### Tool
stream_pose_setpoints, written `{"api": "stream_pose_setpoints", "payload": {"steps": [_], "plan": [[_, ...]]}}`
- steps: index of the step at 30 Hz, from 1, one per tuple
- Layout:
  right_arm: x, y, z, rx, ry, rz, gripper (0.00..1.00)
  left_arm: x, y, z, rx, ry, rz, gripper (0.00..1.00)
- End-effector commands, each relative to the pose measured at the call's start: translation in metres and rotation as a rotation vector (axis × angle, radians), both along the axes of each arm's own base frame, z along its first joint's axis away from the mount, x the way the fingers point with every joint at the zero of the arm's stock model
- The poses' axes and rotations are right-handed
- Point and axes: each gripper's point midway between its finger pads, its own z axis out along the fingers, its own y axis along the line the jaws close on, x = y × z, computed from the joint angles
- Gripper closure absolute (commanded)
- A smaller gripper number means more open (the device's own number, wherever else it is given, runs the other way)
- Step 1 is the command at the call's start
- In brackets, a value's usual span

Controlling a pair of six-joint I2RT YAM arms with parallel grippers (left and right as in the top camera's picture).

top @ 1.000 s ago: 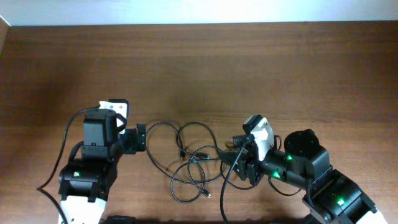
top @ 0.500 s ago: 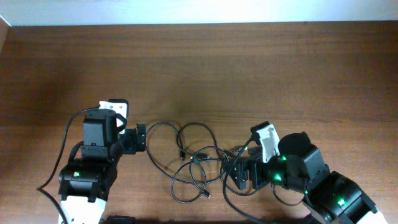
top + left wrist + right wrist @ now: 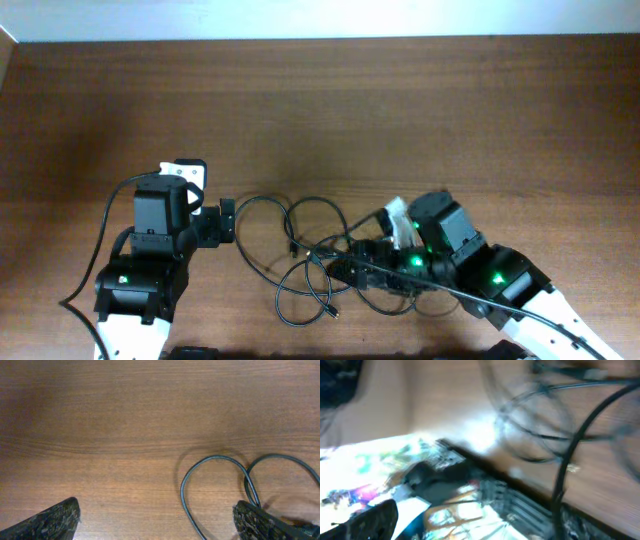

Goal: Untangle cables

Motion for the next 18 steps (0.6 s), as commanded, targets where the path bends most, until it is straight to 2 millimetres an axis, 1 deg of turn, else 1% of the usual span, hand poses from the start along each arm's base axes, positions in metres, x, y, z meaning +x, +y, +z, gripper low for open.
{"api": "stream_pose_setpoints", "payload": {"steps": [1, 3, 5, 9, 10, 12, 13, 14, 15, 18], "plan": [[-0.011, 0.018, 0.034, 0.171, 0.037, 0.084, 0.01, 0.003, 0.000, 0.008, -0.006, -0.021, -0.004, 0.01], [-0.006, 0.021, 0.041, 0.195, -0.002, 0.087, 0.01, 0.003, 0.000, 0.008, -0.006, -0.021, -0.004, 0.01], [0.004, 0.025, 0.049, 0.220, -0.069, 0.074, 0.01, 0.003, 0.000, 0.008, -0.006, -0.021, -0.004, 0.01], [0.006, 0.025, 0.049, 0.219, -0.066, 0.061, 0.01, 0.003, 0.000, 0.008, -0.006, -0.021, -0.004, 0.01], [0.010, 0.024, 0.047, 0.207, -0.032, 0.017, 0.01, 0.003, 0.000, 0.008, -0.006, -0.021, -0.004, 0.01], [0.018, 0.017, 0.034, 0.153, 0.152, -0.159, 0.01, 0.003, 0.000, 0.008, -0.006, -0.021, -0.004, 0.01], [0.016, 0.006, 0.014, 0.070, 0.341, -0.319, 0.01, 0.003, 0.000, 0.008, -0.006, -0.021, -0.004, 0.01], [0.014, -0.005, -0.002, 0.001, 0.463, -0.440, 0.02, 0.003, 0.000, 0.008, -0.006, -0.021, -0.004, 0.01], [0.013, -0.008, -0.006, -0.016, 0.519, -0.492, 0.02, 0.003, 0.000, 0.008, -0.006, -0.021, -0.004, 0.01], [0.016, -0.007, -0.003, 0.001, 0.531, -0.507, 0.01, 0.003, 0.000, 0.008, -0.006, -0.021, -0.004, 0.01]]}}
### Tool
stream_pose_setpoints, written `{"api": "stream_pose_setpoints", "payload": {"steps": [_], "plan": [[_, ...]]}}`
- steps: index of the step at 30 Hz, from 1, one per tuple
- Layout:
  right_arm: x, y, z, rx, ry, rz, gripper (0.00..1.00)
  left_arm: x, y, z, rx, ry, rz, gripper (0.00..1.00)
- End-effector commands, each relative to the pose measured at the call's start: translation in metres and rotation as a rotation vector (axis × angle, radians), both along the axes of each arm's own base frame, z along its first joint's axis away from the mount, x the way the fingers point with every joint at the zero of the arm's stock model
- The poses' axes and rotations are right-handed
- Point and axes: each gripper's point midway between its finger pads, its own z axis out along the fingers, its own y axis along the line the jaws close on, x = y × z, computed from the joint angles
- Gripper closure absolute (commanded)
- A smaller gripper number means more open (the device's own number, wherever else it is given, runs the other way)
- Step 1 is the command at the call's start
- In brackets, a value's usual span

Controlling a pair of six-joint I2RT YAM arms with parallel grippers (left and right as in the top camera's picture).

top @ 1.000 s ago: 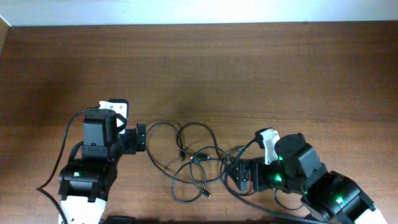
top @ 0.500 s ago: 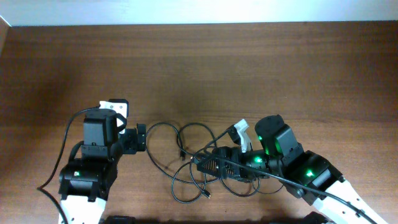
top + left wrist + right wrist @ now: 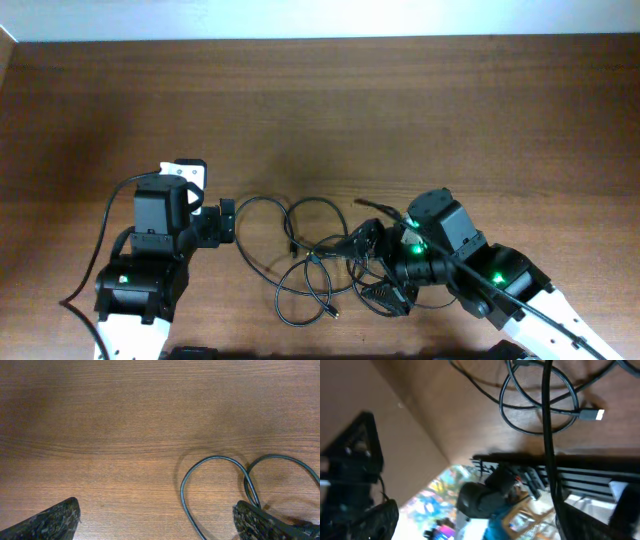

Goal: Untangle cables
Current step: 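Open the right gripper and lift it off the cables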

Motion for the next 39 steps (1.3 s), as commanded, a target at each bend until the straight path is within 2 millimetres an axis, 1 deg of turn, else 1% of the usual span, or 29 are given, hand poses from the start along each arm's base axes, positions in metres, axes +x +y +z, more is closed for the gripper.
{"api": "stream_pose_setpoints", "payload": {"steps": [1, 5, 9, 12, 15, 16, 18, 19, 20, 24, 26, 27, 28, 29, 30, 31, 32, 33, 35, 36, 37, 38, 39], "plan": [[0.008, -0.002, 0.001, -0.002, 0.080, -0.116, 0.01, 0.002, 0.000, 0.008, -0.006, -0.021, -0.004, 0.01], [-0.002, 0.003, 0.006, 0.047, 0.235, -0.158, 0.02, 0.002, 0.000, 0.008, -0.006, -0.021, -0.004, 0.01], [-0.002, 0.003, 0.006, 0.054, 0.319, -0.219, 0.00, 0.002, 0.000, 0.008, -0.006, -0.021, -0.004, 0.01], [0.003, 0.003, 0.007, 0.058, 0.293, -0.235, 0.01, 0.002, 0.000, 0.008, -0.006, -0.021, -0.004, 0.01], [0.012, 0.012, 0.022, 0.126, 0.234, -0.213, 0.01, 0.002, 0.000, 0.008, -0.006, -0.021, -0.004, 0.01], [0.017, 0.017, 0.031, 0.164, 0.225, -0.218, 0.01, 0.002, 0.000, 0.008, -0.006, -0.021, -0.004, 0.01], [0.019, 0.023, 0.043, 0.225, 0.281, -0.247, 0.01, 0.002, 0.000, 0.008, -0.006, -0.021, -0.004, 0.01], [0.018, 0.025, 0.046, 0.243, 0.321, -0.253, 0.01, 0.002, 0.000, 0.008, -0.006, -0.021, -0.004, 0.01], [0.020, 0.026, 0.049, 0.255, 0.307, -0.252, 0.01, 0.002, 0.000, 0.008, -0.006, -0.021, -0.004, 0.01], [0.021, 0.026, 0.049, 0.256, 0.302, -0.255, 0.01, 0.002, 0.000, 0.008, -0.006, -0.021, -0.004, 0.01], [0.029, 0.023, 0.047, 0.246, 0.275, -0.296, 0.01, 0.002, 0.000, 0.008, -0.006, -0.021, -0.004, 0.01], [0.035, 0.021, 0.046, 0.241, 0.253, -0.326, 0.01, 0.002, 0.000, 0.008, -0.006, -0.021, -0.004, 0.01], [0.045, 0.019, 0.051, 0.259, 0.219, -0.353, 0.01, 0.002, 0.000, 0.008, -0.006, -0.021, -0.004, 0.01], [0.056, 0.017, 0.060, 0.296, 0.179, -0.369, 0.00, 0.002, 0.000, 0.008, -0.006, -0.021, -0.004, 0.01], [0.067, 0.014, 0.070, 0.336, 0.135, -0.388, 0.04, 0.002, 0.000, 0.008, -0.006, -0.021, -0.004, 0.01], [0.085, 0.007, 0.088, 0.398, 0.064, -0.417, 0.05, 0.002, 0.000, 0.008, -0.006, -0.021, -0.004, 0.01], [0.102, -0.003, 0.102, 0.443, -0.003, -0.459, 0.04, 0.002, 0.000, 0.008, -0.006, -0.021, -0.004, 0.01], [0.125, -0.020, 0.120, 0.494, -0.094, -0.529, 0.04, 0.002, 0.000, 0.008, -0.006, -0.021, -0.004, 0.01], [0.143, -0.040, 0.131, 0.521, -0.157, -0.597, 0.04, 0.002, 0.000, 0.008, -0.006, -0.021, -0.004, 0.01], [0.153, -0.054, 0.130, 0.514, -0.171, -0.653, 0.04, 0.002, 0.000, 0.008, -0.006, -0.021, -0.004, 0.01], [0.164, -0.073, 0.119, 0.478, -0.157, -0.735, 0.01, 0.002, 0.000, 0.008, -0.006, -0.021, -0.004, 0.01], [0.168, -0.080, 0.110, 0.454, -0.137, -0.765, 0.01, 0.002, 0.000, 0.008, -0.006, -0.021, -0.004, 0.01], [0.170, -0.085, 0.096, 0.415, -0.099, -0.790, 0.01, 0.002, 0.000, 0.008, -0.006, -0.021, -0.004, 0.01]]}}
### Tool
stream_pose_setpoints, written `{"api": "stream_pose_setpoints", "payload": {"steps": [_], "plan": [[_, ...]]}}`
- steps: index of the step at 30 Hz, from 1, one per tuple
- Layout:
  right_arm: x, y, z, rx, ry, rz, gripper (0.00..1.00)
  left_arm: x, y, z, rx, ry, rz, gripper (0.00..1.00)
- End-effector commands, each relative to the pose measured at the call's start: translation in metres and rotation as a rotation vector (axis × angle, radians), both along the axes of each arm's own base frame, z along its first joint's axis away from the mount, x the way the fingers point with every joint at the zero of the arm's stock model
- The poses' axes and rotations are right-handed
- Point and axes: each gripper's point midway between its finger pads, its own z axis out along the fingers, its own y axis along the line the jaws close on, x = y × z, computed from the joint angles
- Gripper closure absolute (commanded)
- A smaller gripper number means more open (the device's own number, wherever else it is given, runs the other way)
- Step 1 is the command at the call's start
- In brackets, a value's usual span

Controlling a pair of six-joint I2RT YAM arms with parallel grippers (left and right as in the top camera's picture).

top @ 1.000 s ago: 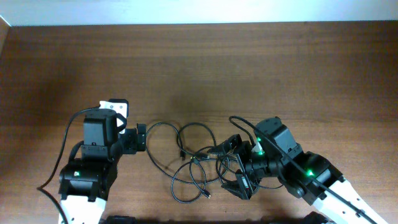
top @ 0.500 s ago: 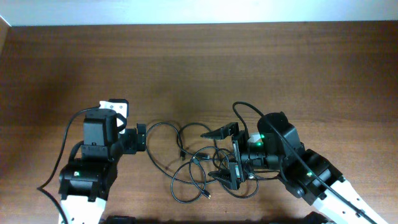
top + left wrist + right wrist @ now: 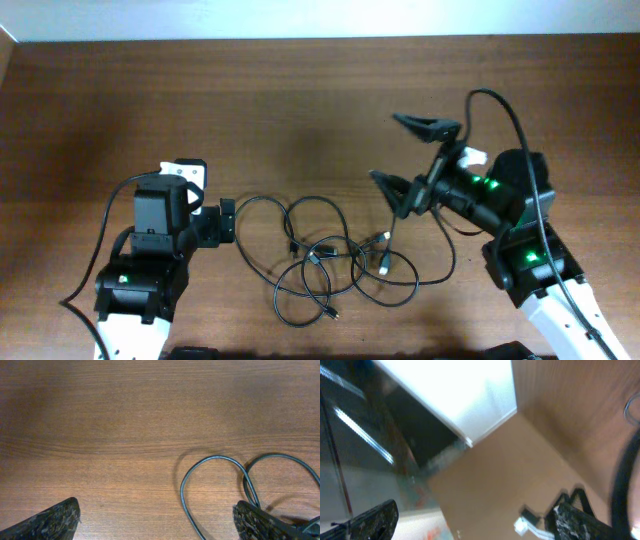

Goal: Untangle cables
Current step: 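Open the right gripper and lift it off the cables, then lower the right gripper back toward the cables on the right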

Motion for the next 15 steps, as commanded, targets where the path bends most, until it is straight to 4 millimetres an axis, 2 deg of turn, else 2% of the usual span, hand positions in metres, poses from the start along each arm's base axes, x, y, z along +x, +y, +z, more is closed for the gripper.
{"api": "stream_pose_setpoints", "payload": {"steps": [1, 3, 4, 6, 9, 13, 14, 15], "plan": [[0.015, -0.024, -0.036, -0.070, 0.117, -0.093, 0.01, 0.002, 0.000, 0.008, -0.004, -0.022, -0.003, 0.01], [0.014, -0.021, -0.061, -0.117, 0.186, -0.056, 0.01, 0.002, 0.000, 0.008, -0.004, -0.022, -0.003, 0.01], [0.011, -0.011, -0.072, -0.101, 0.231, 0.012, 0.01, 0.002, 0.000, 0.008, -0.004, -0.022, -0.002, 0.01], [0.007, 0.002, -0.080, -0.070, 0.262, 0.101, 0.01, 0.002, 0.000, 0.008, -0.004, -0.022, -0.002, 0.01], [0.003, 0.010, -0.087, -0.051, 0.297, 0.158, 0.01, 0.002, 0.000, 0.008, -0.004, -0.022, -0.003, 0.01], [-0.004, 0.009, -0.097, -0.055, 0.358, 0.161, 0.01, 0.002, 0.000, 0.008, -0.004, -0.022, -0.003, 0.01], [-0.007, 0.008, -0.102, -0.060, 0.391, 0.161, 0.01, 0.002, 0.000, 0.008, -0.004, -0.022, -0.003, 0.01], [-0.019, 0.006, -0.116, -0.073, 0.478, 0.161, 0.01, 0.002, 0.000, 0.008, -0.004, -0.022, -0.003, 0.01]]}}
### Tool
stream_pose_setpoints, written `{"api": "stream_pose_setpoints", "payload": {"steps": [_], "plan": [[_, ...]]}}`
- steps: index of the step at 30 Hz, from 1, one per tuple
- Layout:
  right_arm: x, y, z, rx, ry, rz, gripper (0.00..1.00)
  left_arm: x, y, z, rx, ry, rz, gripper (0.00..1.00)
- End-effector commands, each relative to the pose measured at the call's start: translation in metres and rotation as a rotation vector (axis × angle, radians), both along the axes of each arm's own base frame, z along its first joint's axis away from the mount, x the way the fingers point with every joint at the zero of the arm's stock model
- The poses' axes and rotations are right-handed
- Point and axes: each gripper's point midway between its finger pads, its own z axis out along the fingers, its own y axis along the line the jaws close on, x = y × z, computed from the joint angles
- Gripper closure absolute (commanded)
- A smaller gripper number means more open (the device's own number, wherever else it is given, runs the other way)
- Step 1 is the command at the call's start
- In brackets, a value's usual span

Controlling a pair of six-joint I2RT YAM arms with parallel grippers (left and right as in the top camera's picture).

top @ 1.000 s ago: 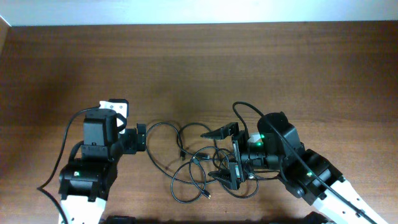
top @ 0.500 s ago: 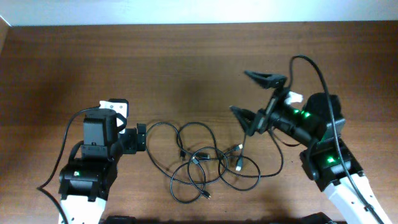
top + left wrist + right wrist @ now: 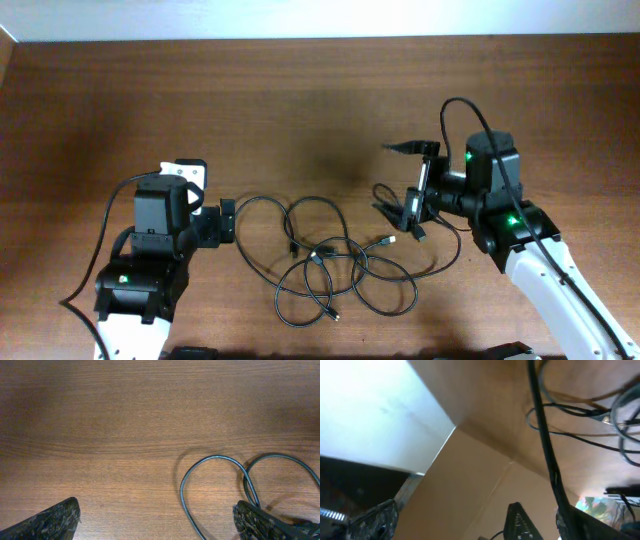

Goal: Untangle cables
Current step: 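Lower the right gripper back toward the cables on the right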

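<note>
A tangle of thin black cables [image 3: 320, 262] lies on the wooden table [image 3: 300, 110], between the arms. My left gripper [image 3: 226, 222] sits low at the tangle's left edge. It is open, and one cable loop [image 3: 215, 458] lies just ahead of its right finger [image 3: 260, 520]. My right gripper [image 3: 398, 177] hovers open, tilted, above the tangle's right side. In the right wrist view a black cable [image 3: 542, 435] runs down against its right finger; whether it rests on the finger I cannot tell. A silver plug [image 3: 385, 240] lies below it.
A white wall strip [image 3: 300, 18] borders the table's far edge. The right arm's own black lead [image 3: 455, 105] arcs above its wrist. Bare wood spreads behind the tangle and to the far left.
My right gripper, still open, has dropped a little and turned, so its camera sees the tangle again. The cable that trailed from it now lies lower. The left arm has not moved.
My right gripper was first down in the right side of the tangle, and remained there at the second moment. Then it stood raised and open to the right with a cable trailing from it. The tangle's right part now lies more spread out. The left gripper stayed open.
</note>
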Motion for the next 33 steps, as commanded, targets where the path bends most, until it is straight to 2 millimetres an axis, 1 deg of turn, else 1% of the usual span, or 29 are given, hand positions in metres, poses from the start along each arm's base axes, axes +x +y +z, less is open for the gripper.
{"api": "stream_pose_setpoints", "payload": {"steps": [1, 2, 6, 8, 9, 12, 16, 18, 20, 21, 22, 23, 24, 25, 27, 28, 30, 31, 33], "plan": [[-0.024, -0.004, -0.025, -0.032, 0.165, 0.019, 0.01, 0.002, 0.000, 0.008, -0.004, -0.022, -0.003, 0.01], [-0.040, -0.007, -0.038, -0.062, 0.246, 0.036, 0.01, 0.002, 0.000, 0.008, -0.004, -0.022, -0.003, 0.01], [-0.093, -0.007, -0.052, -0.066, 0.433, 0.163, 0.01, 0.002, 0.000, 0.008, -0.004, -0.022, -0.003, 0.01], [-0.109, -0.008, -0.055, -0.067, 0.498, 0.189, 0.01, 0.002, 0.000, 0.008, -0.004, -0.022, -0.002, 0.01], [-0.113, -0.007, -0.053, -0.062, 0.487, 0.220, 0.01, 0.002, 0.000, 0.008, -0.004, -0.022, -0.003, 0.01], [-0.119, 0.004, -0.038, 0.026, 0.434, 0.318, 0.01, 0.002, 0.000, 0.008, -0.004, -0.022, -0.003, 0.01], [-0.122, 0.008, -0.030, 0.070, 0.430, 0.343, 0.01, 0.002, 0.000, 0.008, -0.004, -0.022, -0.003, 0.01], [-0.118, 0.009, -0.029, 0.071, 0.407, 0.344, 0.01, 0.002, 0.000, 0.008, -0.004, -0.022, -0.003, 0.01], [-0.101, 0.012, -0.025, 0.057, 0.259, 0.365, 0.01, 0.002, 0.000, 0.008, -0.004, -0.022, -0.003, 0.01], [-0.095, 0.013, -0.022, 0.043, 0.168, 0.397, 0.07, 0.002, 0.000, 0.008, -0.004, -0.022, -0.003, 0.01], [-0.089, 0.013, -0.021, 0.005, 0.031, 0.444, 0.26, 0.002, 0.000, 0.008, -0.004, -0.022, -0.003, 0.01], [-0.082, 0.012, -0.022, -0.055, -0.113, 0.489, 0.55, 0.002, 0.000, 0.008, -0.004, -0.022, -0.003, 0.01], [-0.077, 0.013, -0.020, -0.102, -0.275, 0.557, 0.54, 0.002, 0.000, 0.008, -0.004, -0.022, -0.003, 0.01], [-0.075, 0.013, -0.019, -0.133, -0.386, 0.602, 0.09, 0.002, 0.000, 0.008, -0.004, -0.022, -0.002, 0.01], [-0.075, 0.013, -0.019, -0.166, -0.484, 0.651, 0.01, 0.002, 0.000, 0.008, -0.004, -0.022, -0.003, 0.01], [-0.073, 0.012, -0.020, -0.189, -0.516, 0.661, 0.01, 0.002, 0.000, 0.008, -0.004, -0.022, -0.003, 0.01], [-0.065, 0.002, -0.029, -0.307, -0.522, 0.633, 0.02, 0.002, 0.000, 0.008, -0.004, -0.022, -0.003, 0.01], [-0.063, -0.011, -0.031, -0.418, -0.511, 0.617, 0.01, 0.002, 0.000, 0.008, -0.004, -0.022, -0.003, 0.01], [-0.065, -0.033, -0.017, -0.593, -0.523, 0.627, 0.01, 0.002, 0.000, 0.008, -0.004, -0.022, -0.003, 0.01]]}}
